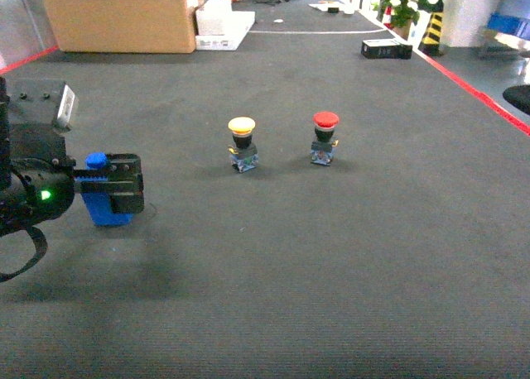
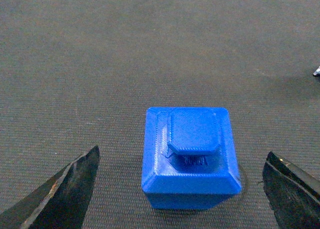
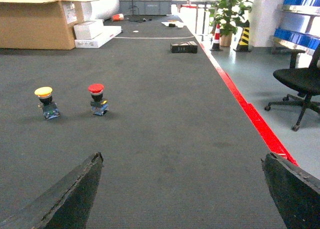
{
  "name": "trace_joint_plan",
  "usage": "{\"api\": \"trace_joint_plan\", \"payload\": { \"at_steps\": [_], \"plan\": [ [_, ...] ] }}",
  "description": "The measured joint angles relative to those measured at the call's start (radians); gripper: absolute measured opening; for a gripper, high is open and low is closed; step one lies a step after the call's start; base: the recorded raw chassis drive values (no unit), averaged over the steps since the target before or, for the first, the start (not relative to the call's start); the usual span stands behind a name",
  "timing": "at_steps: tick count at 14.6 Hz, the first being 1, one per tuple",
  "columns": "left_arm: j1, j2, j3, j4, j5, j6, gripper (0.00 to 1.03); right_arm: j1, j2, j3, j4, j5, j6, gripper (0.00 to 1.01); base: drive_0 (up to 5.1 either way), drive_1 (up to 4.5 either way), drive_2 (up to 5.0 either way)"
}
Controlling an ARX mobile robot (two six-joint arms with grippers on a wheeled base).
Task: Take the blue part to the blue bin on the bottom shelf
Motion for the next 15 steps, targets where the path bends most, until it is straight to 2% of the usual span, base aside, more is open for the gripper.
{"api": "trace_joint_plan", "payload": {
  "at_steps": [4,5,7,9,13,14,15],
  "plan": [
    [0.015,0.135,0.108,-0.013,0.053,0.000,0.98,0.000,0.000,0.000,0.000,0.000,0.000,0.98,0.0,0.00,0.0],
    [0.016,0.166,0.134,-0.006,0.059,-0.001,0.94,0.000,0.000,0.000,0.000,0.000,0.000,0.98,0.0,0.00,0.0],
    [0.016,0.188,0.154,0.022,0.058,0.006,0.64,0.000,0.000,0.000,0.000,0.000,0.000,0.98,0.0,0.00,0.0],
    [0.016,0.189,0.156,0.025,0.053,0.010,0.46,0.000,0.000,0.000,0.000,0.000,0.000,0.98,0.0,0.00,0.0],
    [0.016,0.188,0.145,0.039,0.036,0.010,0.44,0.000,0.000,0.000,0.000,0.000,0.000,0.98,0.0,0.00,0.0],
    [0.014,0.173,0.117,0.059,0.024,0.012,0.44,0.000,0.000,0.000,0.000,0.000,0.000,0.98,0.0,0.00,0.0],
    [0.008,0.134,0.046,0.127,-0.020,0.031,0.44,0.000,0.000,0.000,0.000,0.000,0.000,0.98,0.0,0.00,0.0]
  ]
}}
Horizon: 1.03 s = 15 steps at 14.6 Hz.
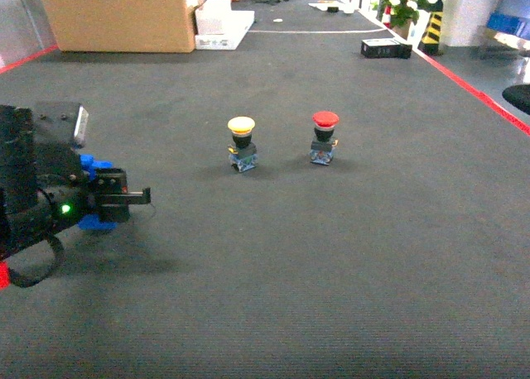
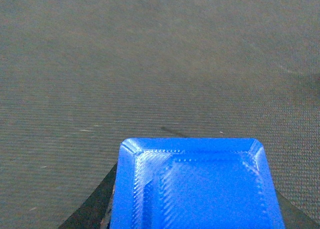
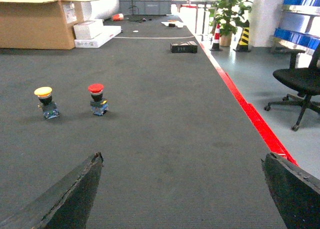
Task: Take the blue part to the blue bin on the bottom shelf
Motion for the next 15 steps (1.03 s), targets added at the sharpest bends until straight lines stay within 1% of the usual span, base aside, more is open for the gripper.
{"api": "trace_joint_plan", "payload": {
  "at_steps": [2,4,5,6,8,10,12,13,14,15],
  "plan": [
    [-0.021,-0.134,-0.145,0.119,-0.070,0.018,0.44,0.000,0.000,0.000,0.000,0.000,0.000,0.98,0.0,0.00,0.0],
    [-0.058,-0.327,-0.278,0.158,-0.112,0.037,0.44,0.000,0.000,0.000,0.000,0.000,0.000,0.98,0.0,0.00,0.0],
    [-0.078,-0.423,-0.335,0.145,-0.135,0.053,0.44,0.000,0.000,0.000,0.000,0.000,0.000,0.98,0.0,0.00,0.0],
    [-0.088,-0.518,-0.376,0.101,-0.156,0.058,0.44,0.000,0.000,0.000,0.000,0.000,0.000,0.98,0.0,0.00,0.0],
    [-0.105,-0.725,-0.429,0.021,-0.219,0.067,0.44,0.000,0.000,0.000,0.000,0.000,0.000,0.98,0.0,0.00,0.0],
    [-0.151,-0.914,-0.483,-0.071,-0.271,0.069,0.43,0.000,0.000,0.000,0.000,0.000,0.000,0.98,0.0,0.00,0.0],
    [-0.240,-1.160,-0.560,-0.232,-0.375,0.069,0.43,0.000,0.000,0.000,0.000,0.000,0.000,0.98,0.0,0.00,0.0],
    [-0.307,-1.281,-0.589,-0.312,-0.441,0.068,0.43,0.000,0.000,0.000,0.000,0.000,0.000,0.98,0.0,0.00,0.0],
    [-0.397,-1.413,-0.621,-0.415,-0.522,0.063,0.43,0.000,0.000,0.000,0.000,0.000,0.000,0.98,0.0,0.00,0.0],
    [-0.454,-1.516,-0.644,-0.499,-0.603,0.055,0.43,0.000,0.000,0.000,0.000,0.000,0.000,0.98,0.0,0.00,0.0]
  ]
}}
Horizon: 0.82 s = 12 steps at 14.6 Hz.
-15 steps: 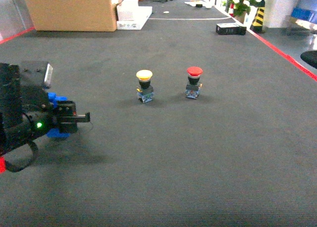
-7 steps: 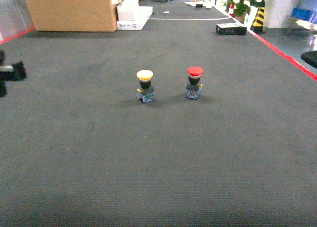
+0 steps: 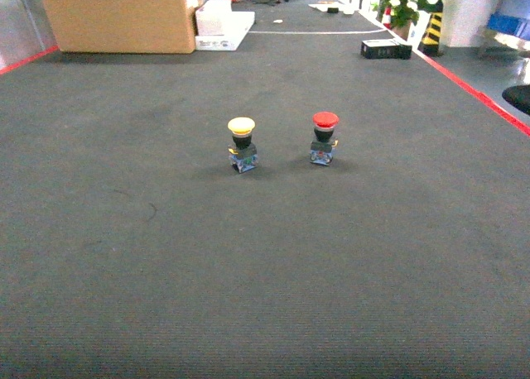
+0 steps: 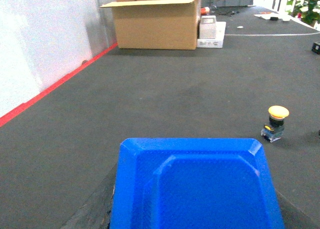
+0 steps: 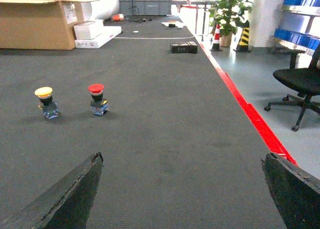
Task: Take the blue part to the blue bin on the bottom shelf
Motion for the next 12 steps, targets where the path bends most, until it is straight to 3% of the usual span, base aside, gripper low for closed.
{"api": "trace_joint_plan", "payload": {
  "at_steps": [1,3,12],
  "plan": [
    [-0.050,-0.116,-0.008,-0.091,-0.079,-0.007,0.43,0.000,0.000,0.000,0.000,0.000,0.000,0.98,0.0,0.00,0.0],
    [-0.092,-0.229,-0.008,-0.161,-0.134,-0.013,0.43,0.000,0.000,0.000,0.000,0.000,0.000,0.98,0.0,0.00,0.0],
    [-0.108,-0.248,-0.008,-0.169,-0.139,-0.013,0.43,0.000,0.000,0.000,0.000,0.000,0.000,0.98,0.0,0.00,0.0]
  ]
}}
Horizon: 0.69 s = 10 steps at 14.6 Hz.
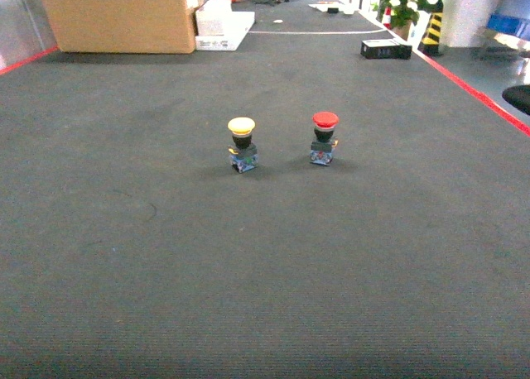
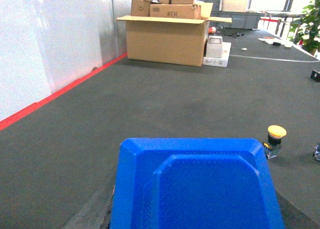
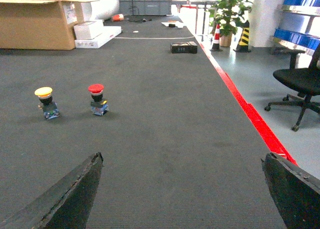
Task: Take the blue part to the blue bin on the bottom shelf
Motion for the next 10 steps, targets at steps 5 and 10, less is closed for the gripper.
{"api": "trace_joint_plan", "payload": {
  "at_steps": [5,10],
  "plan": [
    [0.000,0.000,0.000,0.000,0.000,0.000,0.43,0.000,0.000,0.000,0.000,0.000,0.000,0.98,0.0,0.00,0.0],
    [0.000,0.002,0.000,-0.003,-0.001,0.000,0.43,0.000,0.000,0.000,0.000,0.000,0.000,0.98,0.0,-4.19,4.3]
  ]
}}
